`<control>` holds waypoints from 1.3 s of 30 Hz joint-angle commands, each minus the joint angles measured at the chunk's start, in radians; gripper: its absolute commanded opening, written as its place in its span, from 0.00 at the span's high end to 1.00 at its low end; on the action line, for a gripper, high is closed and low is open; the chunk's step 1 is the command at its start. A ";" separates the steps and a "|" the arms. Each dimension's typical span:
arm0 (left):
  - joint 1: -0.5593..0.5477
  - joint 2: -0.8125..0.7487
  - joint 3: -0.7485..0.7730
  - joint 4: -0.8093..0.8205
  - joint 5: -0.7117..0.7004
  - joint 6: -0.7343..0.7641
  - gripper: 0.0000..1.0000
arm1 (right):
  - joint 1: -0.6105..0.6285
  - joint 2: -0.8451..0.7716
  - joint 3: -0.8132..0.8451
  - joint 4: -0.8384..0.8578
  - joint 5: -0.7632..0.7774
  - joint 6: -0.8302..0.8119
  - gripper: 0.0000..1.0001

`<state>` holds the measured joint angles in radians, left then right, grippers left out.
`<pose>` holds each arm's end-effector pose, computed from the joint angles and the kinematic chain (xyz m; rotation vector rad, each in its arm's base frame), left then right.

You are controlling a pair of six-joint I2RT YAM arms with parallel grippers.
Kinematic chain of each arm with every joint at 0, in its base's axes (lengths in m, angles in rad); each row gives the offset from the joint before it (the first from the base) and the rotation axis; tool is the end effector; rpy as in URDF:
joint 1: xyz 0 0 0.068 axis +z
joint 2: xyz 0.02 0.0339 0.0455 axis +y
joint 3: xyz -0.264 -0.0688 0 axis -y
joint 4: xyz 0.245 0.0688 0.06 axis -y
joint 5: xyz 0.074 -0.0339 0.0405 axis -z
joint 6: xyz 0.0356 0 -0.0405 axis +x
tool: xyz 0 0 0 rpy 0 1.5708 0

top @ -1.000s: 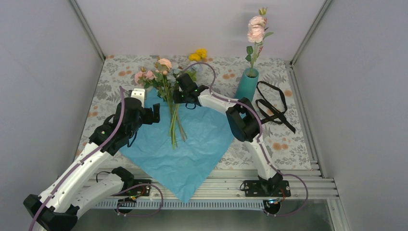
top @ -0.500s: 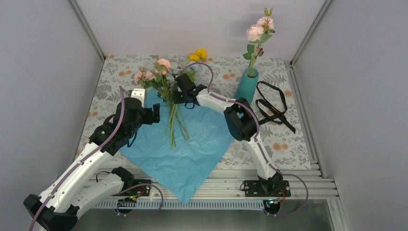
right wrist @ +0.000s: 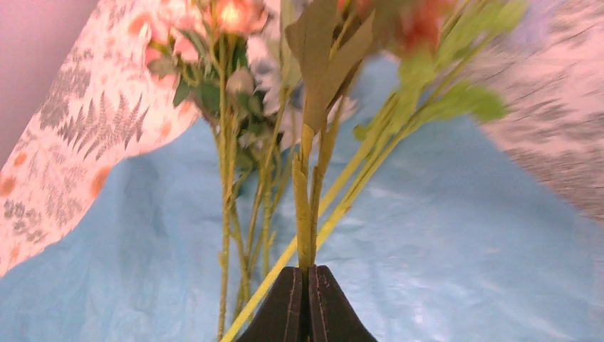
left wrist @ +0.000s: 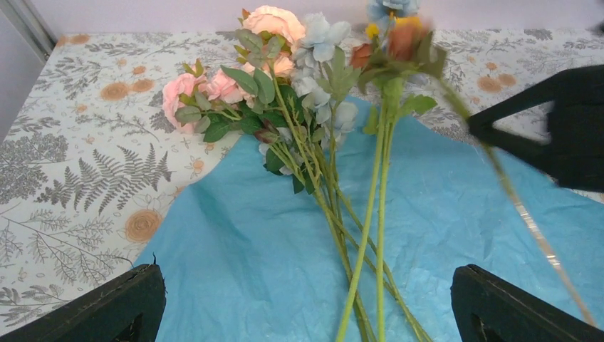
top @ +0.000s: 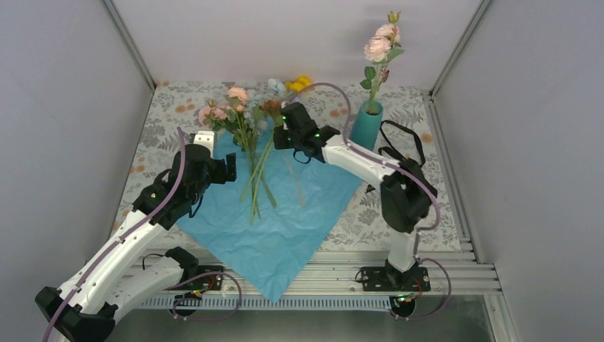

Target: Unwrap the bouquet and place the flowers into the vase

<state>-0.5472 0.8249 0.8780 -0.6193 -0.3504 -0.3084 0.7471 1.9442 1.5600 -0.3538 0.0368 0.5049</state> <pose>0.1541 -0.0796 0.3227 0.0472 2.1014 -0.1398 0.3288 0.3028 0.2494 -0.2686 2.3677 0.5819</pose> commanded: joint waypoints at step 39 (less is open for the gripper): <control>-0.004 0.026 -0.005 0.009 0.023 -0.005 0.00 | -0.533 -0.565 -0.286 0.856 -0.035 -0.504 0.96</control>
<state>-0.5472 0.8509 0.8780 -0.6224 -0.3397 -0.3248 0.2569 1.3197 1.1915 0.3630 0.0647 0.0216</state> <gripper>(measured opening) 0.998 0.041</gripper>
